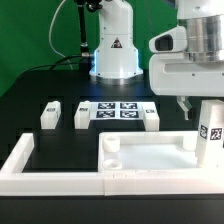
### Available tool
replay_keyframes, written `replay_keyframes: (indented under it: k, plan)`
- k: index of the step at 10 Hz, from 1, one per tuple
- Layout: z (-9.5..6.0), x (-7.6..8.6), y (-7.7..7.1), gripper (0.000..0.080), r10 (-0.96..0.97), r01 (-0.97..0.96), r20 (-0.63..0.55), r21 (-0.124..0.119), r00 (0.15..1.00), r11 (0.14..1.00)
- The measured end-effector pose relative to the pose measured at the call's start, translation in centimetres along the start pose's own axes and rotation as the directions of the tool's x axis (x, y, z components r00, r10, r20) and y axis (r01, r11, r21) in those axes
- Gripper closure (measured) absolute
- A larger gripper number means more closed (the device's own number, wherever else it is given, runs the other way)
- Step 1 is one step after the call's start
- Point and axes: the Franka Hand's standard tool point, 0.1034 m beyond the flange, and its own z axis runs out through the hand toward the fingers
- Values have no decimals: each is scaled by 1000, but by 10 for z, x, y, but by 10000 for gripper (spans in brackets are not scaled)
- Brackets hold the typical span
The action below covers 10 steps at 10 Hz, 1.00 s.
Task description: Assemble desk
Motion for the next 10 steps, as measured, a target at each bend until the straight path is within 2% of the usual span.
replay_keyframes:
  k: [1,2,3,4,5,6,7,9,10]
  plan:
    - [0,0,1,151,-99,99,-1,-4,995,995]
    - [0,3,4,150,-460,459,-3,-55,888,887]
    - [0,3,4,150,-541,540,1,-60,841,839]
    - [0,3,4,150,-488,487,-3,-57,873,872]
    - [0,3,4,231,-473,472,-3,-57,881,880]
    - [1,3,4,413,-454,453,-5,-57,891,890]
    - [1,3,5,509,-377,376,-9,-57,926,925]
    - [1,4,6,509,-245,244,-17,-56,969,968]
    - [0,5,7,509,-97,95,-25,-51,995,994]
